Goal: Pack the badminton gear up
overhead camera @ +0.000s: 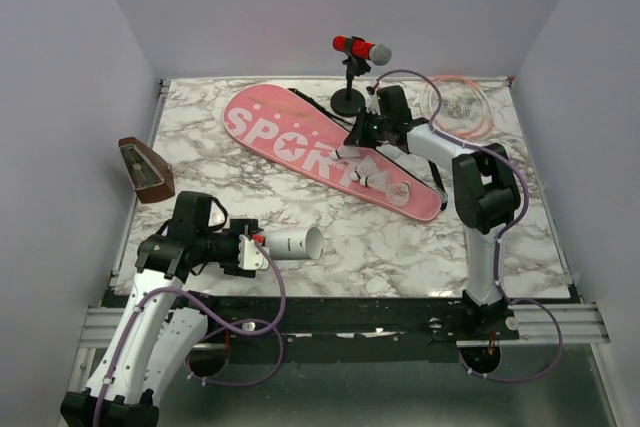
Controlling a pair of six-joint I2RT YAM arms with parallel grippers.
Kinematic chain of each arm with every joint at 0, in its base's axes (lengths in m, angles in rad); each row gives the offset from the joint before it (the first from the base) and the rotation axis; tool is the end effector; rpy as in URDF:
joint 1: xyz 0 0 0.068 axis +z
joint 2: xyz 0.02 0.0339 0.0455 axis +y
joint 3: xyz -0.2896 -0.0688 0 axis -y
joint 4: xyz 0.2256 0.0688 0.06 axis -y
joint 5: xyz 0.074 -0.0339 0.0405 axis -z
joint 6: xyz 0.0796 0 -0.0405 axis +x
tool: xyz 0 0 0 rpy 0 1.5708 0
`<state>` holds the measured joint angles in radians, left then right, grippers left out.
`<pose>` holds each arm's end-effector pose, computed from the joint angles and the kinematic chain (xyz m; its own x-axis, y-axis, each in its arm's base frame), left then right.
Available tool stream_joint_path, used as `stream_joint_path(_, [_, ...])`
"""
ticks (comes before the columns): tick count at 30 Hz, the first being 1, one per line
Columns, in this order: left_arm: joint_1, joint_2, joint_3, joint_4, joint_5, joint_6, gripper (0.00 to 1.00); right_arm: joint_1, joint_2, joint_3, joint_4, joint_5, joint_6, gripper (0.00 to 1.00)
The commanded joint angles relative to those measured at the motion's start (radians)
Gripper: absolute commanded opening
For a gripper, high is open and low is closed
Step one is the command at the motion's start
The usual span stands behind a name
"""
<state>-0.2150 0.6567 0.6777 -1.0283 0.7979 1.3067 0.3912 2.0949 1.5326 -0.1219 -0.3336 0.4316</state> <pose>0.0700 -0.0736 0.2455 0.2888 0.6268 -0.7237 0.9337 -0.0173 0.3576 0.4554 0.2160 0.2004 -0.7796 0.1060 -0.6173 -0.2959 0.8063 0.5122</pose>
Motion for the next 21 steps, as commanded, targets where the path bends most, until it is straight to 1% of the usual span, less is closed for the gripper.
stream_joint_path(1, [0.005,0.007,-0.003,0.068,-0.029,-0.053,0.52,-0.003,-0.016,-0.054,0.018,-0.053,0.030,0.18])
stream_joint_path(5, [0.005,0.046,0.000,0.112,-0.035,-0.136,0.52,-0.002,-0.087,-0.129,0.042,-0.073,0.047,0.10])
stream_joint_path(9, [0.005,0.072,0.000,0.146,-0.040,-0.191,0.52,0.001,-0.218,-0.192,0.073,-0.067,0.067,0.04])
stream_joint_path(13, [0.005,0.089,-0.004,0.178,-0.026,-0.230,0.52,0.021,-0.360,-0.195,0.030,-0.067,0.068,0.02])
stream_joint_path(15, [0.005,0.092,-0.009,0.198,-0.017,-0.251,0.52,0.057,-0.433,-0.186,-0.024,-0.055,0.055,0.01])
stream_joint_path(18, [0.005,0.090,-0.020,0.232,-0.006,-0.283,0.52,0.141,-0.553,-0.183,-0.114,0.020,0.029,0.01])
stream_joint_path(21, [0.005,0.090,-0.024,0.257,0.003,-0.313,0.52,0.228,-0.669,-0.227,-0.176,0.083,0.036,0.00])
